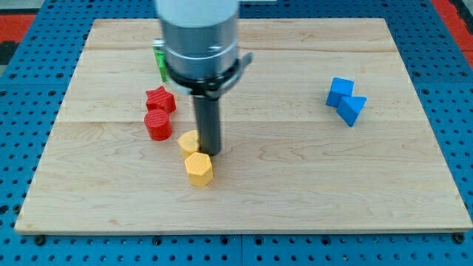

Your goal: Slide the yellow hexagon closer to the yellow heart

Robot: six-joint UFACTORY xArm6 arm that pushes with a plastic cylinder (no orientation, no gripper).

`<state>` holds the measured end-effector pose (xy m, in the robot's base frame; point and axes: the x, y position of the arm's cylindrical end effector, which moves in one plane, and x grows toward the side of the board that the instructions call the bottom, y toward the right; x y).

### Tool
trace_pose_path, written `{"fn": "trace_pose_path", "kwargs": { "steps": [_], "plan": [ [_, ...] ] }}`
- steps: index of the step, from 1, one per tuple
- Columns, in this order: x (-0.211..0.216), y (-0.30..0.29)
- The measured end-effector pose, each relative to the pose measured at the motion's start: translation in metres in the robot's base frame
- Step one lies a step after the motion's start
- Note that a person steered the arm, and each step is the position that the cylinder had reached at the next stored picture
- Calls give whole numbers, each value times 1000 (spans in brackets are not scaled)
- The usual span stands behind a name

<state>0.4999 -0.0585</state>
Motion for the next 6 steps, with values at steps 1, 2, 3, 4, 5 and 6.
{"fn": "trace_pose_path", "kwargs": {
  "steps": [1,2,3,4,5,6],
  "plan": [
    [2,-19],
    [-1,45],
    [19,37],
    [35,-14],
    [34,-14],
    [24,2]
  ]
}}
